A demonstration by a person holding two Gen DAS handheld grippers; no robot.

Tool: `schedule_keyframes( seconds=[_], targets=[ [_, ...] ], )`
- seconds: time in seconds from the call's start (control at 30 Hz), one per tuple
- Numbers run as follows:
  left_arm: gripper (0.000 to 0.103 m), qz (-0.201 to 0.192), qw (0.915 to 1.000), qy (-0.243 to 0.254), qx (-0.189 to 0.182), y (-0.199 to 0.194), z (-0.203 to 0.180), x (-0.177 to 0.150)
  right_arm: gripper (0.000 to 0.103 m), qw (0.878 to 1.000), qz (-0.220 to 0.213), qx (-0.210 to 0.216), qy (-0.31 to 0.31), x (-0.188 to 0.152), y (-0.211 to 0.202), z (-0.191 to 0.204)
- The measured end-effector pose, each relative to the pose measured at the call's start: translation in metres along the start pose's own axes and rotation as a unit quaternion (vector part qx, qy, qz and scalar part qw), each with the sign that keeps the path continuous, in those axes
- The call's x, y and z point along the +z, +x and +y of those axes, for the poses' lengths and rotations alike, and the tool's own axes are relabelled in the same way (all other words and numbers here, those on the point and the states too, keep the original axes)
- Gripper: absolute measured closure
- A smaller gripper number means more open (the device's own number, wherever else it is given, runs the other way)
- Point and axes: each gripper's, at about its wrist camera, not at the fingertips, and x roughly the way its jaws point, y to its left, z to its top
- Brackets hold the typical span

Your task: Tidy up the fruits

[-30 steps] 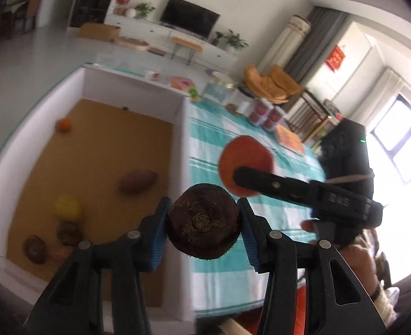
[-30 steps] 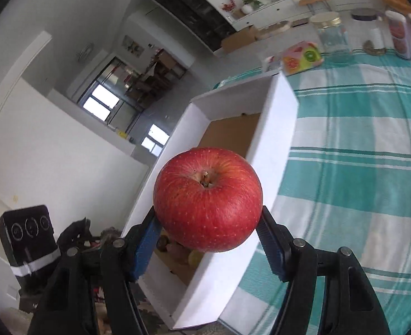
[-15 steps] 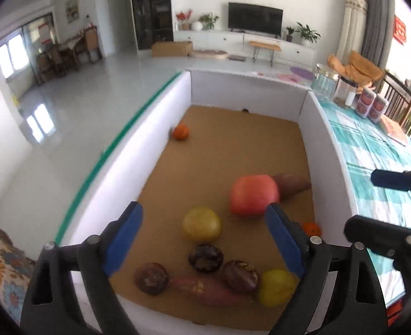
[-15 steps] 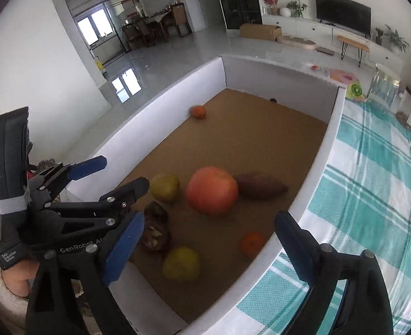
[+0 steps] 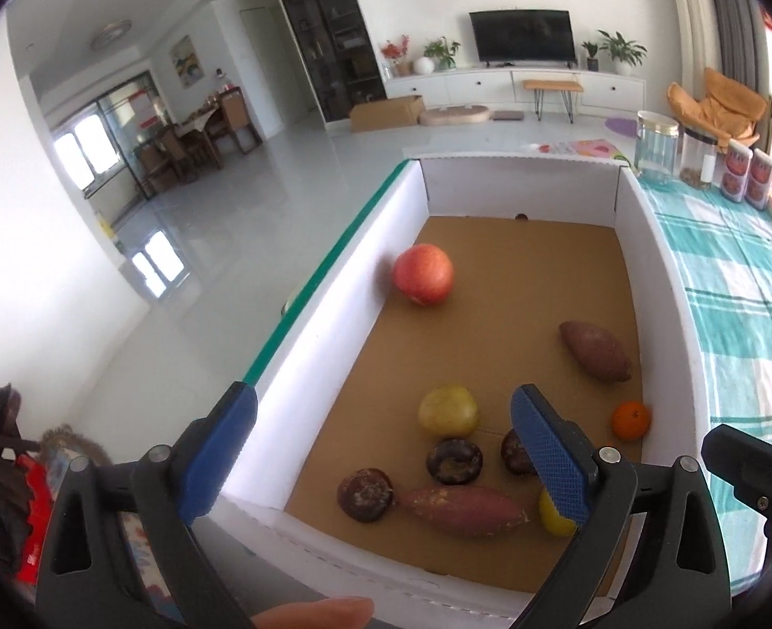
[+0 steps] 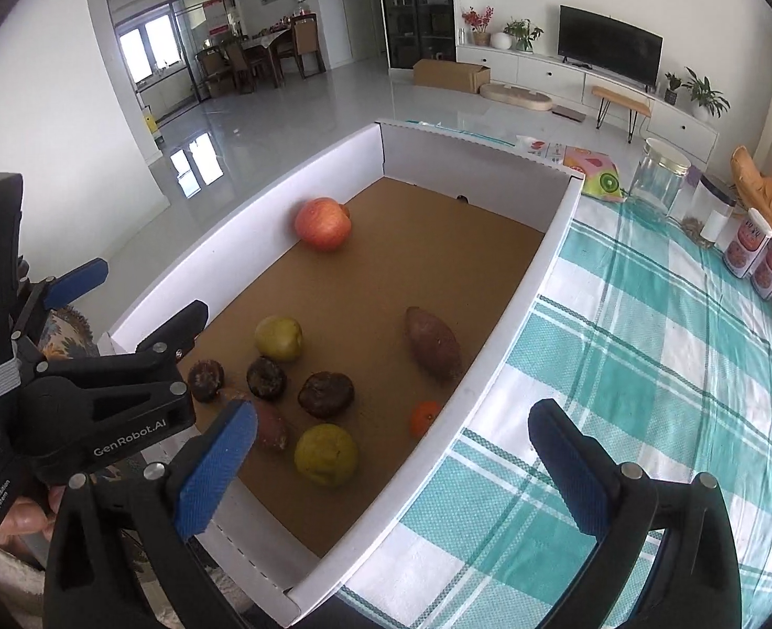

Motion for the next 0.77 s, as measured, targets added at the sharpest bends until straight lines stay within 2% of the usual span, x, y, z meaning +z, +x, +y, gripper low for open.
schedule_keyframes(
  seconds=[0.17, 0.57, 0.77],
  targets=[
    [0.004, 0.016, 0.9996, -0.003, -0.023, -0.001, 0.001, -0.004, 0.000, 1.000, 0.006, -0.005, 0.010, -0.002, 0.002, -0.001],
    [0.004, 0.044, 0.9981, -0.011, -0.040, 0.012, 0.006, -0.010, 0.000, 1.000, 0.016, -0.007, 0.003, -0.005, 0.007, 0.011],
    [0.004, 0.024, 0.9981, -0.013, -0.056, -0.002, 0.009, -0.015, 0.000, 1.000, 0.013, 0.003, 0.001, -0.002, 0.005, 0.015]
  ],
)
